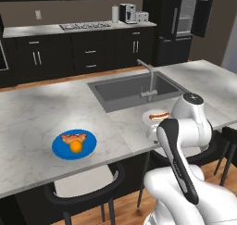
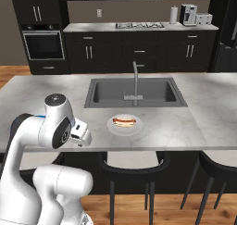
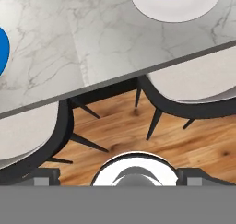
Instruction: Pick up the orange and apple from the fridge and place one fruit on each plate on the dining counter.
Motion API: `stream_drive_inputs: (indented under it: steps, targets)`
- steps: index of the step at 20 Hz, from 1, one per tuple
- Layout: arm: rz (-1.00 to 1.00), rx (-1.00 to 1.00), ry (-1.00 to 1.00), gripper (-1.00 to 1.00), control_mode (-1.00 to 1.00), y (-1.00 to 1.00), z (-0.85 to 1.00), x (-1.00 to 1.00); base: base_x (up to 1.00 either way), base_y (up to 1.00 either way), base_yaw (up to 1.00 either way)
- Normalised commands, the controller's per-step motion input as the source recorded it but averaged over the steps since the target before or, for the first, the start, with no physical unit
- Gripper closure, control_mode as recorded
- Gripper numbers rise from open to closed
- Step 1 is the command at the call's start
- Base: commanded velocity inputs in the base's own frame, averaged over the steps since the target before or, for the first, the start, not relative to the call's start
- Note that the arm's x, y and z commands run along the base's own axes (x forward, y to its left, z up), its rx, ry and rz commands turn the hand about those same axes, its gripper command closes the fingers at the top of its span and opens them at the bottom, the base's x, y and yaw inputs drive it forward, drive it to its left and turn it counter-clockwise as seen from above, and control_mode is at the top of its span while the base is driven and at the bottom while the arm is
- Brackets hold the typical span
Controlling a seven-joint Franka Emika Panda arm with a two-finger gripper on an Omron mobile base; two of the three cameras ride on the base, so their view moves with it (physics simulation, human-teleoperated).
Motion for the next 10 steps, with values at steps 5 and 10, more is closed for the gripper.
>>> stream_drive_inputs:
  steps: [5, 10]
  targets:
    - [0.00, 0.00, 0.00, -1.00, 1.00, 0.00, 0.00, -0.04, -0.12, -0.03, 0.00]
    - [0.00, 0.00, 0.00, -1.00, 1.00, 0.00, 0.00, 0.00, -0.44, -0.26, -0.01]
